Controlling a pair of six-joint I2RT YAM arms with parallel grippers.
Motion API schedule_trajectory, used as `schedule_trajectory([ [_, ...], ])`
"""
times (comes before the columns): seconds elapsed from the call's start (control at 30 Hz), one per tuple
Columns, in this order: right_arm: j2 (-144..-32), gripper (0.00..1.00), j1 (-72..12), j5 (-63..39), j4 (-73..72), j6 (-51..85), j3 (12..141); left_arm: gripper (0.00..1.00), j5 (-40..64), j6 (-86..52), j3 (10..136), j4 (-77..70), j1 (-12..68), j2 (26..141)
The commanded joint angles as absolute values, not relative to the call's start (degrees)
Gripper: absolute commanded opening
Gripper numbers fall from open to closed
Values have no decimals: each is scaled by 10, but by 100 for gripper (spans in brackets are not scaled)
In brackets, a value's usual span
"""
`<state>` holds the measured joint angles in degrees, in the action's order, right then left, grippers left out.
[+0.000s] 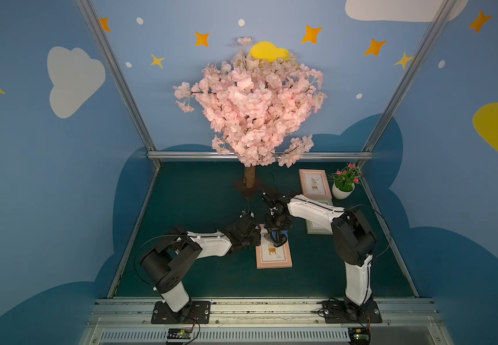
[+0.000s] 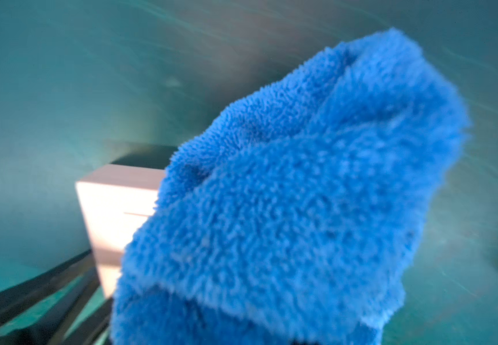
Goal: Wipe the picture frame with a cloth
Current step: Wipe the dirt from the picture frame.
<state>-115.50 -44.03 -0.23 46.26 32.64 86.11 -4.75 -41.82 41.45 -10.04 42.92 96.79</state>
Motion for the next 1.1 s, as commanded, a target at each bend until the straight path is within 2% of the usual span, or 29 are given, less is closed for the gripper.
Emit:
schedule_trajectory([
  [0.0, -1181, 0, -459, -22, 463, 333, 898, 33, -58, -418, 382, -4, 422, 1006],
  [0.13, -1182, 0, -455, -6, 476, 330, 902, 33, -60, -418, 384, -2, 422, 1005],
  [0.37, -1131, 0, -409, 17, 474, 327, 838, 33, -65, -417, 381, 0, 422, 1004],
  [0.77, -1191, 0, -460, -24, 464, 338, 906, 32, -67, -418, 380, -1, 422, 1007],
  [1.07, -1141, 0, -416, 16, 472, 332, 848, 32, -71, -420, 376, -1, 421, 1004],
])
